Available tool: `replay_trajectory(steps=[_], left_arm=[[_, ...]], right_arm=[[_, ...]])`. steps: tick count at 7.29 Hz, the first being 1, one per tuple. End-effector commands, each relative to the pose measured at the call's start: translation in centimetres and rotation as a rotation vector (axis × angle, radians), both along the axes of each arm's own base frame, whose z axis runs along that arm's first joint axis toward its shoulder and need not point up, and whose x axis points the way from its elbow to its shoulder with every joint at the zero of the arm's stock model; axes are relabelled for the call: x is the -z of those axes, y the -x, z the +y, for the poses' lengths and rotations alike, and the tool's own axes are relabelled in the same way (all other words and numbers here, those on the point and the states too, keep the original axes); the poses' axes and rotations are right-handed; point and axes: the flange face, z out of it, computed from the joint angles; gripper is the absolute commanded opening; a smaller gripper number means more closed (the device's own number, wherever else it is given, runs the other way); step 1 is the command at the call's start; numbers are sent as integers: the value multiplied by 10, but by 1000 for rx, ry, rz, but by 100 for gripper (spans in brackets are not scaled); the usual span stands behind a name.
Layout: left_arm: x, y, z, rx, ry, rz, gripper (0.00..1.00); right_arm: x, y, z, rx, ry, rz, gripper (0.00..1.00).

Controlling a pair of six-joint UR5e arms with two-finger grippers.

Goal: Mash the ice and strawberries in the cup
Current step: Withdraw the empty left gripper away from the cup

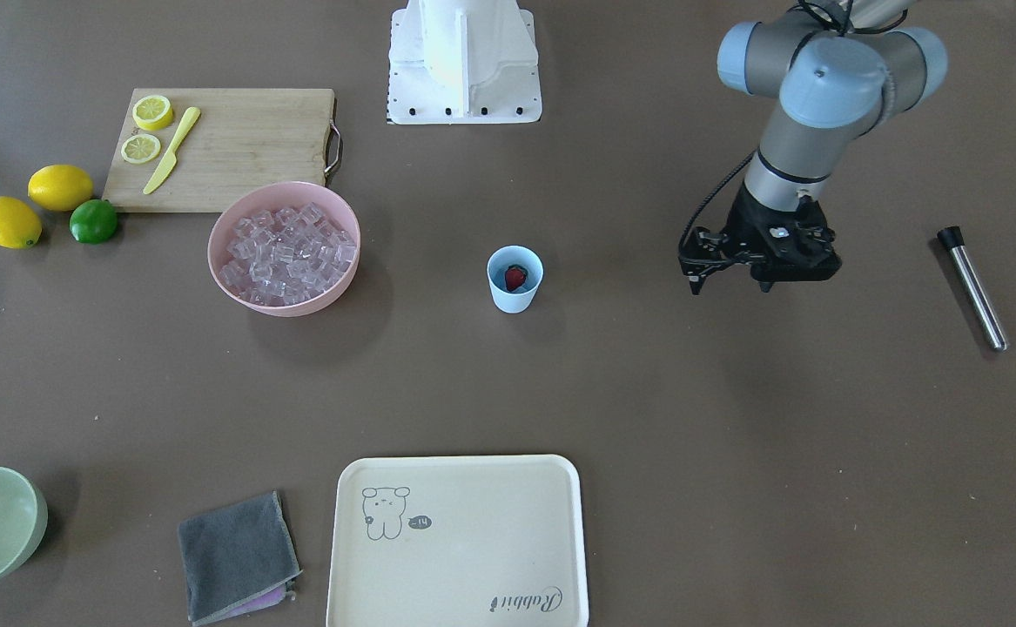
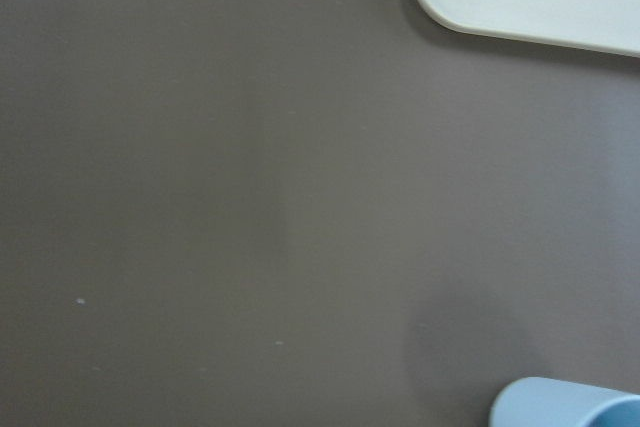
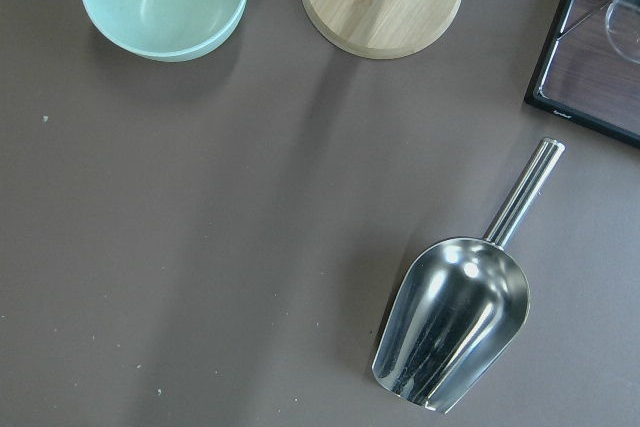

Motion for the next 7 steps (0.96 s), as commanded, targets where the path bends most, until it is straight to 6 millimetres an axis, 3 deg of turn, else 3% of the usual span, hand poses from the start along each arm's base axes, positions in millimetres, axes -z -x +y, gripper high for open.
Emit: replay_trajectory(steps=[1,2,3,5,7], left_arm=[[-122,94,2,-47,-35,-27,98],[-165,113,3,-44,-45,-27,98],[-208,138,-9,-50,-49,-45,98],[-289,207,-25,-69,-50,-80,98],[-305,218,-26,-67,-34,-90,97]], right_arm=[[1,0,-1,-2,-1,0,100],[1,0,-1,-1,0,0,100],[0,0,-1,-1,1,0,100],[1,0,-1,-1,-2,2,100],[3,-1,-1,-3,-4,-2,100]])
